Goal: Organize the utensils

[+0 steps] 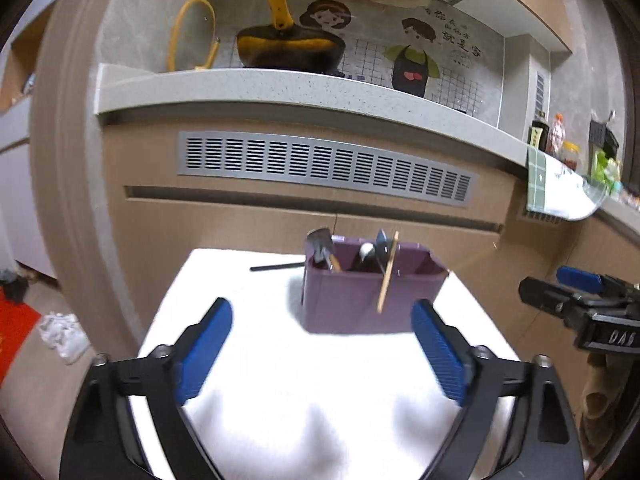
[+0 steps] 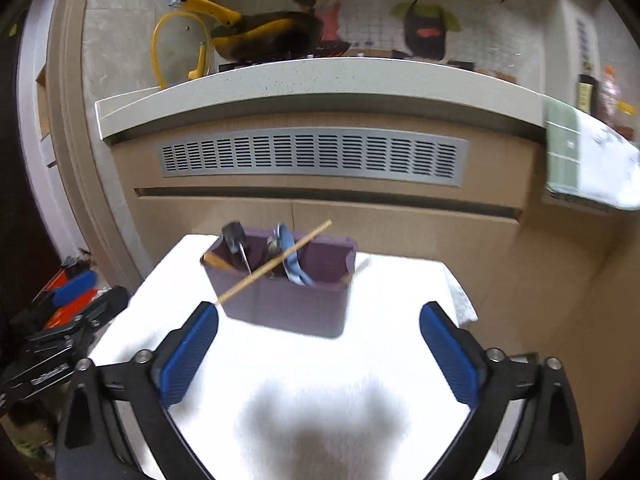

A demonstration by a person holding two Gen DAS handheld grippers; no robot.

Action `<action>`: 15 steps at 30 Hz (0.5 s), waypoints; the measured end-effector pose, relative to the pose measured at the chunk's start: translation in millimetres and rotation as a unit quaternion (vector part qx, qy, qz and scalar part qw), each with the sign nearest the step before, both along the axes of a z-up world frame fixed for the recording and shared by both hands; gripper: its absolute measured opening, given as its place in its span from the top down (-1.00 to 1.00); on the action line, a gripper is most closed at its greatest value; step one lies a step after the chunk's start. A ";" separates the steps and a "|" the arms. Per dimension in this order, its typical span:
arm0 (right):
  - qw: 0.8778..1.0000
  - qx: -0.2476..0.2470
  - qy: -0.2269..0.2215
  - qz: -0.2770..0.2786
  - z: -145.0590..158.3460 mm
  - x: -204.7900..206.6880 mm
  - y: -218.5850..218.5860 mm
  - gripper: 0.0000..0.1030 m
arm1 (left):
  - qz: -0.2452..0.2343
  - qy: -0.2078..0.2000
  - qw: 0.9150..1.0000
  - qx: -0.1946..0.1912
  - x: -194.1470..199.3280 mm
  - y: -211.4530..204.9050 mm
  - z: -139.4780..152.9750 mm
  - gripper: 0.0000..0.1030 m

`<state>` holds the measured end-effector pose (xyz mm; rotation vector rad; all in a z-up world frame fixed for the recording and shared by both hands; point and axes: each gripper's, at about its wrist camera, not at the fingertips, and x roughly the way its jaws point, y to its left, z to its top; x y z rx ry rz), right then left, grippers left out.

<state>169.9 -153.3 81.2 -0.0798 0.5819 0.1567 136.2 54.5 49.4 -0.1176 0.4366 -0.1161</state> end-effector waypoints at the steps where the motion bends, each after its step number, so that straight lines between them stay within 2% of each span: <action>1: 1.000 0.003 -0.002 -0.005 -6.3 -10.1 -0.2 -0.97 | 0.006 -0.002 1.000 0.006 -10.9 -2.3 -1.2 -0.96; 4: 1.000 0.010 -0.002 -0.022 -24.1 -35.0 -1.6 -0.97 | 0.026 -0.005 0.999 0.033 -38.0 -10.8 -4.6 -1.00; 6: 0.999 -0.003 -0.020 -0.046 -33.2 -52.3 -1.7 -0.97 | 0.031 -0.006 0.998 0.046 -48.5 -14.8 -7.2 -1.00; 10: 0.996 -0.019 -0.058 -0.072 -39.2 -87.9 -4.1 -0.99 | 0.031 0.008 0.999 0.041 -61.3 -18.8 -14.3 -1.00; 15: 0.995 -0.018 -0.052 -0.085 -49.5 -106.4 -11.1 -0.99 | 0.028 0.013 0.998 0.052 -71.3 -26.6 -18.6 -1.00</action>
